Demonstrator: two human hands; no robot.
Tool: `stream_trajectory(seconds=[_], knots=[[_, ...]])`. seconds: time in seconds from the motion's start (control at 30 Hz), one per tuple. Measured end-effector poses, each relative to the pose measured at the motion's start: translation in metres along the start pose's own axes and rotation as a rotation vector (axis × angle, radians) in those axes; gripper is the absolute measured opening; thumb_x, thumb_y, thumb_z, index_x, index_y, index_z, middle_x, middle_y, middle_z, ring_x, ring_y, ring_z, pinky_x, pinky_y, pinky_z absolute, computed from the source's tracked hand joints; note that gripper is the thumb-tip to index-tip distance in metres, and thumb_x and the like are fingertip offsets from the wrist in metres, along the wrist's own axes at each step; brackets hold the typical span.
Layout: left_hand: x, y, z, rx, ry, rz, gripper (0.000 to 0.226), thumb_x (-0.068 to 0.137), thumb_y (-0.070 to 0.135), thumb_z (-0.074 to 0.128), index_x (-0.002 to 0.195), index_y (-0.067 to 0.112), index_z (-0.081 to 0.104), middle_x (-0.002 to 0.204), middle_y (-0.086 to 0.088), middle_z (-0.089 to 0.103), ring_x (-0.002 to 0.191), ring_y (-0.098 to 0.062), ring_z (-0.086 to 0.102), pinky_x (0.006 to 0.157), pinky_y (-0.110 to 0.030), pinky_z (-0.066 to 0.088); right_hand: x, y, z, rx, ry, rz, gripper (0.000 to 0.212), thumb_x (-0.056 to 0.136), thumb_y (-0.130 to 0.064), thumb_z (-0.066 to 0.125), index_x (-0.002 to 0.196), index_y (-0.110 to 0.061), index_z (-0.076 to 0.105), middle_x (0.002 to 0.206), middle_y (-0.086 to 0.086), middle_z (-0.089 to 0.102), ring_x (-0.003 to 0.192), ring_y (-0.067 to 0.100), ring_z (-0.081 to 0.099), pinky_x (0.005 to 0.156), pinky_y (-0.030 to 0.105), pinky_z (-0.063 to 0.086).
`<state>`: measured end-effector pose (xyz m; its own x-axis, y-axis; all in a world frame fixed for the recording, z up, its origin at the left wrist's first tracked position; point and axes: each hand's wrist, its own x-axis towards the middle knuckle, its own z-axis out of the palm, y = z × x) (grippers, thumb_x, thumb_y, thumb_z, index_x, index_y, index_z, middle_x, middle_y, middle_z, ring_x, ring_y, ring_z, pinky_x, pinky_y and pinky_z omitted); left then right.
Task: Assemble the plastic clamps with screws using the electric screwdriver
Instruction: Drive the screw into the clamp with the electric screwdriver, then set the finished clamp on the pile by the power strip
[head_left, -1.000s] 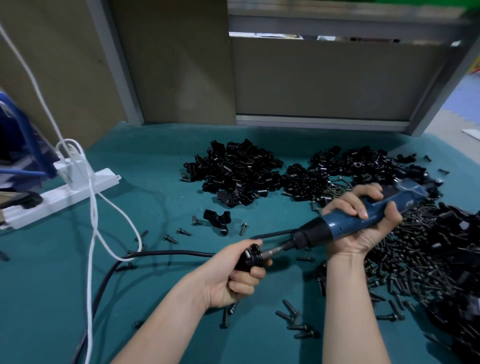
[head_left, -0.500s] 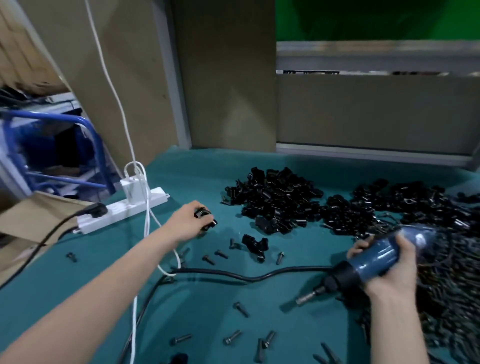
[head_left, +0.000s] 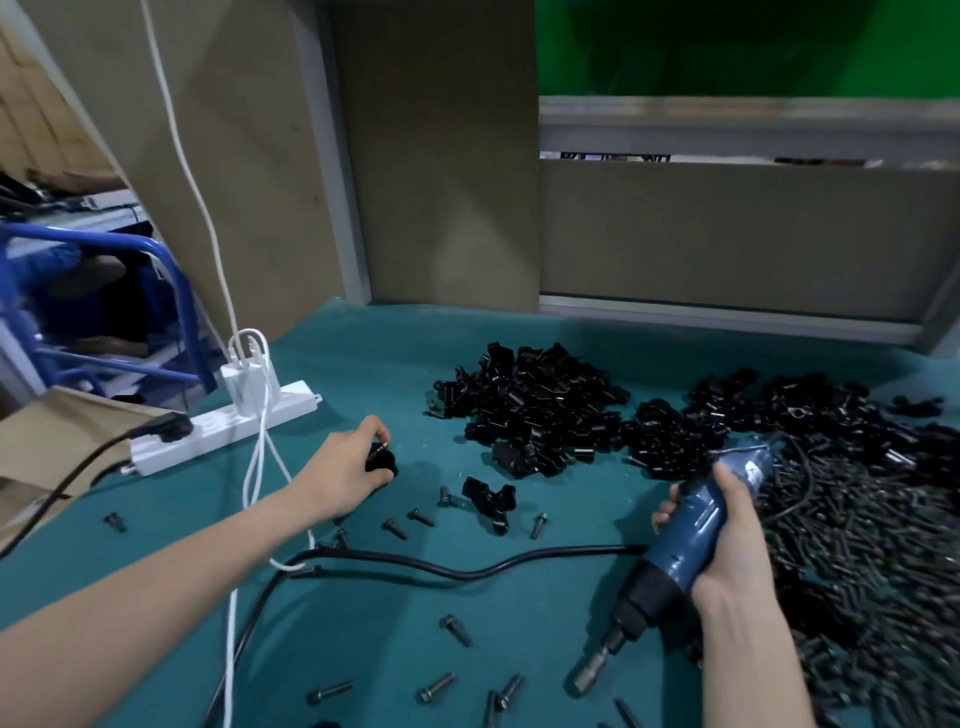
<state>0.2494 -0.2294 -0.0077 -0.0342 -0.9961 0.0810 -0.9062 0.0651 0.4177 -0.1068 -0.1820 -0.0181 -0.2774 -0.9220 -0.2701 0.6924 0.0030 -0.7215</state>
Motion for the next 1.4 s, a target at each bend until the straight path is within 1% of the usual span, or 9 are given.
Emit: stream_trajectory(seconds=[0.3, 0.47, 0.53, 0.63, 0.73, 0.9, 1.07, 1.13, 1.4], knots=[[0.005, -0.009, -0.004, 0.048, -0.073, 0.100, 0.034, 0.088, 0.025, 0.069, 0.111, 0.015, 0.047, 0.103, -0.007, 0.063, 0.095, -0.025, 0.059, 0.071, -0.026, 0.035, -0.003, 0.001, -0.001, -0.071, 0.072, 0.034, 0.032, 0.083, -0.043, 0.070, 0.100, -0.018, 0.060, 0.075, 0.002, 0.063, 0.054, 0.014, 0.058, 0.050, 0.022, 0.051], [0.003, 0.019, -0.032, 0.095, 0.035, 0.152, 0.058, 0.088, 0.030, 0.068, 0.136, 0.011, 0.043, 0.137, -0.013, 0.042, 0.128, -0.031, 0.038, 0.109, -0.040, 0.031, -0.001, 0.006, 0.008, -0.282, 0.166, -0.107, 0.056, 0.085, -0.036, 0.072, 0.130, -0.024, 0.039, 0.098, 0.002, 0.061, 0.070, 0.017, 0.063, 0.054, 0.026, 0.051], [-0.017, 0.034, -0.051, 0.061, 0.146, 0.251, 0.042, 0.090, 0.031, 0.063, 0.126, 0.013, 0.051, 0.121, -0.007, 0.051, 0.111, -0.023, 0.052, 0.101, -0.039, 0.040, 0.002, 0.009, 0.011, -0.321, 0.178, -0.094, 0.057, 0.084, -0.034, 0.074, 0.129, -0.023, 0.040, 0.108, 0.004, 0.063, 0.082, 0.022, 0.066, 0.061, 0.030, 0.054], [-0.080, 0.048, -0.069, 0.169, -0.089, 0.400, 0.046, 0.081, 0.068, 0.045, 0.104, 0.030, 0.054, 0.089, 0.018, 0.056, 0.074, 0.003, 0.055, 0.070, -0.029, 0.048, 0.006, 0.012, 0.017, -0.412, 0.228, -0.087, 0.067, 0.082, -0.033, 0.076, 0.137, -0.018, 0.040, 0.122, 0.008, 0.061, 0.095, 0.028, 0.067, 0.079, 0.039, 0.055], [-0.154, 0.039, -0.057, 0.481, -0.381, 0.444, 0.075, 0.063, 0.097, 0.020, 0.115, 0.044, 0.035, 0.103, 0.021, 0.045, 0.078, 0.001, 0.048, 0.073, -0.025, 0.039, 0.009, 0.014, 0.028, -0.594, 0.330, -0.159, 0.070, 0.082, -0.032, 0.076, 0.139, -0.017, 0.038, 0.131, 0.012, 0.054, 0.103, 0.030, 0.059, 0.084, 0.040, 0.050], [-0.211, 0.023, -0.021, 0.536, -0.402, 0.471, 0.066, 0.078, 0.072, -0.001, 0.126, 0.036, 0.029, 0.121, 0.011, 0.025, 0.080, -0.019, 0.058, 0.073, -0.030, 0.044, 0.012, 0.020, 0.045, -0.919, 0.355, -0.223, 0.068, 0.089, -0.026, 0.068, 0.145, -0.015, 0.029, 0.140, 0.017, 0.042, 0.116, 0.037, 0.051, 0.087, 0.044, 0.046], [-0.182, 0.028, -0.012, -0.065, -0.224, 0.327, 0.014, 0.093, 0.044, 0.052, 0.105, 0.047, 0.044, 0.101, 0.018, 0.052, 0.076, -0.003, 0.055, 0.075, -0.019, 0.045, 0.007, 0.023, 0.049, -1.333, 0.383, -0.290, 0.061, 0.093, -0.032, 0.062, 0.141, -0.006, 0.034, 0.147, 0.015, 0.022, 0.134, 0.038, 0.021, 0.107, 0.050, 0.035], [-0.164, 0.045, -0.008, -0.502, -0.190, 0.186, 0.024, 0.090, 0.021, 0.065, 0.094, 0.043, 0.055, 0.088, 0.003, 0.066, 0.060, -0.005, 0.054, 0.062, -0.018, 0.047, 0.006, 0.018, 0.046, -1.392, 0.356, -0.325, 0.057, 0.094, -0.033, 0.061, 0.138, -0.007, 0.037, 0.146, 0.014, 0.023, 0.134, 0.037, 0.020, 0.106, 0.049, 0.035], [-0.128, 0.089, -0.001, -1.399, -0.231, -0.124, 0.034, 0.092, -0.006, 0.051, 0.092, 0.016, 0.077, 0.088, -0.011, 0.073, 0.062, -0.008, 0.056, 0.057, -0.017, 0.049, -0.031, 0.012, 0.043, -1.437, 0.179, -0.705, 0.033, 0.093, -0.021, 0.062, 0.123, -0.012, 0.055, 0.132, 0.008, 0.040, 0.128, 0.026, 0.032, 0.103, 0.034, 0.033]])
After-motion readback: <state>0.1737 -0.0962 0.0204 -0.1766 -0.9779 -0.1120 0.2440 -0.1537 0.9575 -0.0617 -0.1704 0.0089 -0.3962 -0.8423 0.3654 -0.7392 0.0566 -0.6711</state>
